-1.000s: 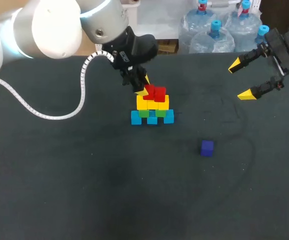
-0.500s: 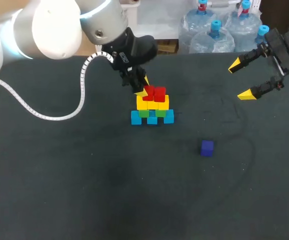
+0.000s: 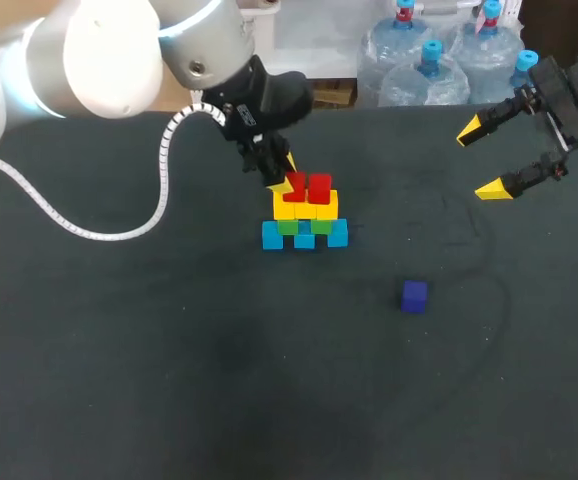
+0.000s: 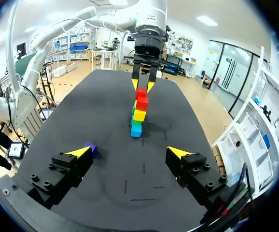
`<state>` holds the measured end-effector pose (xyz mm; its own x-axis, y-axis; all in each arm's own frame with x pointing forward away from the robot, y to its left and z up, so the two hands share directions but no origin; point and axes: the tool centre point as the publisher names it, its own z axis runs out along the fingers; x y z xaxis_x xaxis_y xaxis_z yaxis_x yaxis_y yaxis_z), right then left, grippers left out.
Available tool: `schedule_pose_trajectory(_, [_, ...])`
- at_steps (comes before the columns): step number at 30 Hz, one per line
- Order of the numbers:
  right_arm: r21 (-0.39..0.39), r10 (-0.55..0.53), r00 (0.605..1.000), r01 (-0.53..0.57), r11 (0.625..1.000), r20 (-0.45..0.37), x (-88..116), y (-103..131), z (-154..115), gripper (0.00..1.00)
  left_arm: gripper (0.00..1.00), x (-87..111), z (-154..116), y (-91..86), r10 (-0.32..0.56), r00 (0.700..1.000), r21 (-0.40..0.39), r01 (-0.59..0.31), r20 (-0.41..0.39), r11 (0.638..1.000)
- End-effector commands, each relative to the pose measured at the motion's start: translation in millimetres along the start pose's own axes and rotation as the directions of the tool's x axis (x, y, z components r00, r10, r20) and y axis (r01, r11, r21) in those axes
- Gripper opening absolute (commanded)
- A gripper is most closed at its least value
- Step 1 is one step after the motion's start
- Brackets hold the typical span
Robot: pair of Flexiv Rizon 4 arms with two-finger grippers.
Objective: Place the blue cubes, place green cubes on the blue cubes, place the yellow cubes on the green cubes, then place the red cubes on the yellow cubes, and place purple cube on the red cubes.
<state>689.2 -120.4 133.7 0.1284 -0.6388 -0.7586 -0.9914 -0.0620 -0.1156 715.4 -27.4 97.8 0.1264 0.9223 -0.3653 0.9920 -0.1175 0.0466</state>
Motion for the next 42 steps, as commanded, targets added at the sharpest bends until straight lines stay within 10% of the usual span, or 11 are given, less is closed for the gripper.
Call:
schedule_pose_trajectory(1, [0.0,-0.001,1.0,0.001,1.0,0.001,0.3,-0.5,0.6,1.0,0.0,-0.4,1.5,3.0,0.001,1.0,0.007,-0.001,-0.001,1.0])
schedule_pose_trajectory(31, [0.0,-0.001,1.0,0.001,1.0,0.001,0.3,-0.5,0.6,1.0,0.0,0.2,4.3,4.9,-0.014,1.0,0.019,0.015,-0.01,1.0])
schedule_pose_trajectory(42, [0.0,-0.001,1.0,0.001,1.0,0.001,0.3,-0.5,0.6,1.0,0.29,0.0,4.5,5.5,-0.018,1.0,0.02,0.018,-0.012,1.0])
